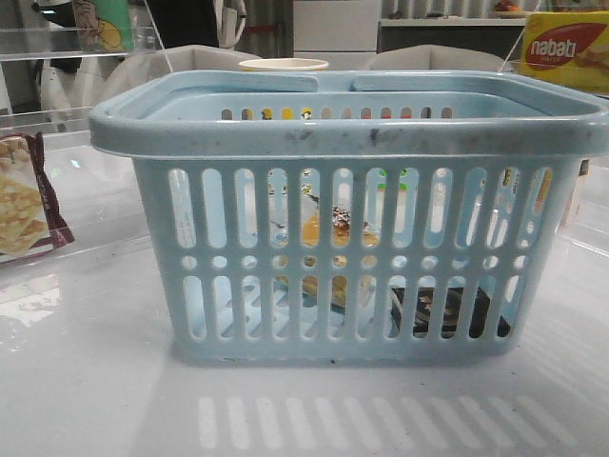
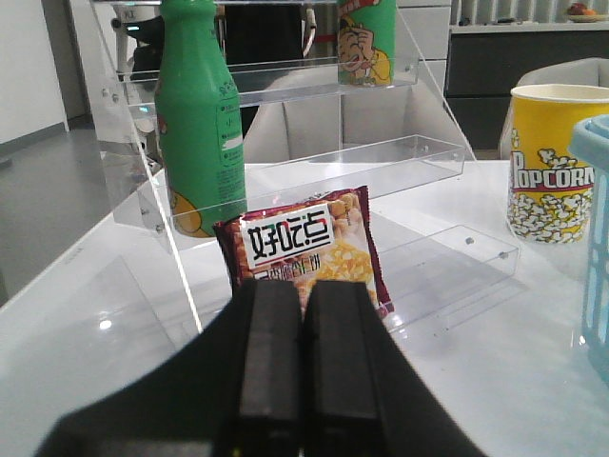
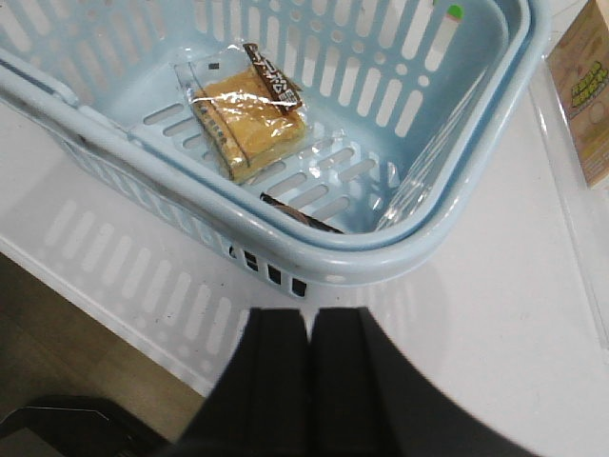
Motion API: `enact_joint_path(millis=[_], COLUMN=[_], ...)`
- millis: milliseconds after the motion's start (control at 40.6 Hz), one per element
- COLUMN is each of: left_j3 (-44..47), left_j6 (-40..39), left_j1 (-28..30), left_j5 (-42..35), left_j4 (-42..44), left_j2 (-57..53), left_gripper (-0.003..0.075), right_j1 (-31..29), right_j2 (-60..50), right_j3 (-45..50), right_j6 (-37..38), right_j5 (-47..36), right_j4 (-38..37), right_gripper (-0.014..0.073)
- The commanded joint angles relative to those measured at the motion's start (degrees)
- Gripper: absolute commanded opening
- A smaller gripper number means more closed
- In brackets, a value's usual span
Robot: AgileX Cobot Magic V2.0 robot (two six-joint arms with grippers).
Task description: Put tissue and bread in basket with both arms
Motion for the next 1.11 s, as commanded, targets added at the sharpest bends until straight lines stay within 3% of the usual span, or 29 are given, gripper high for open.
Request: enact_joint_path(millis=[0,418,1083], left_j3=[-0.01,-0.01,-0.01], left_j6=[0.08,0.08,0.08], left_j1=[0.1,-2.89,-2.86], left_j5=[-7.24,-7.85,-7.85], left_j4=[0.0,0.0,0.0], left_j2=[-1.14,-1.04,-1.04], left_gripper=[0.0092,0.0092,0.0092], right_j1=[-0.03,-0.03,-0.03], right_j2=[-0.29,-0.29,-0.29], right_j3=[-1.67,-1.67,-1.67], right_j6=[-0.44,-0.44,-0.44], right_j5=[-3.6,-3.55,-3.55], right_j4=[-1.07,-1.07,-1.07], right_gripper=[0.0056,0.0056,0.0056])
